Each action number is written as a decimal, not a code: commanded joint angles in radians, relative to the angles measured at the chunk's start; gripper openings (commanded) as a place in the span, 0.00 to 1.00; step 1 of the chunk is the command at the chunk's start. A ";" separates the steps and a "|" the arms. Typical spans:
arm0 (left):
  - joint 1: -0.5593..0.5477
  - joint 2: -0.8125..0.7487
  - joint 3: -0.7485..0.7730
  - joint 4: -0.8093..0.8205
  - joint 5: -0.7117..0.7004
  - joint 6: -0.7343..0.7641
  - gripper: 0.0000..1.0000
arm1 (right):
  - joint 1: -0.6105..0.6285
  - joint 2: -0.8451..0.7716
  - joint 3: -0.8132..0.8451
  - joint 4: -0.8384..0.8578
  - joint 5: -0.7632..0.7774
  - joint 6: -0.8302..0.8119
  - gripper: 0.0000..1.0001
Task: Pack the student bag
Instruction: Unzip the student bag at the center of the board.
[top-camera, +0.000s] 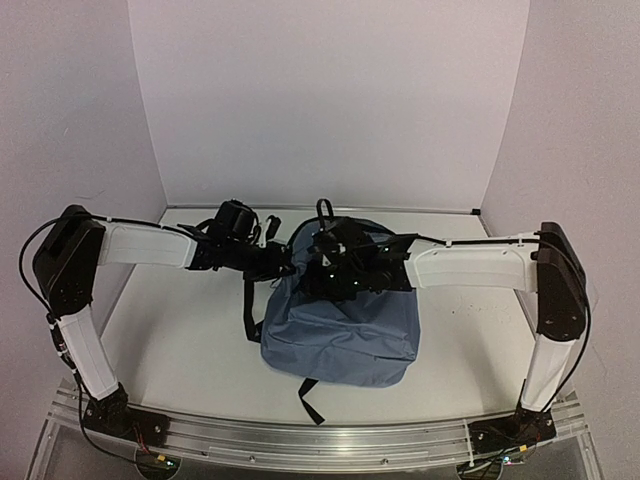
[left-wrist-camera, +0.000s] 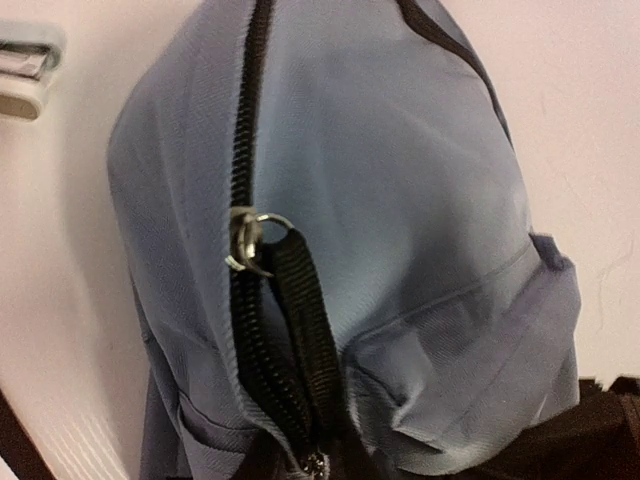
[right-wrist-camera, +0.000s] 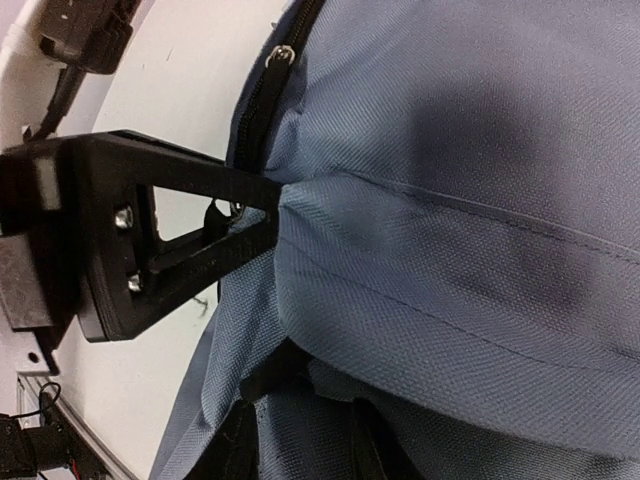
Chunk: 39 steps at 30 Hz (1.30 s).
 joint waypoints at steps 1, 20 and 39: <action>0.002 -0.044 -0.036 0.176 0.099 0.032 0.00 | 0.004 -0.043 -0.047 -0.014 0.093 0.021 0.31; -0.011 -0.335 -0.270 0.459 0.240 -0.102 0.00 | 0.042 -0.312 -0.091 -0.055 0.004 0.042 0.43; -0.050 -0.373 -0.244 0.423 0.248 -0.086 0.00 | 0.109 -0.155 0.049 -0.061 0.105 0.052 0.45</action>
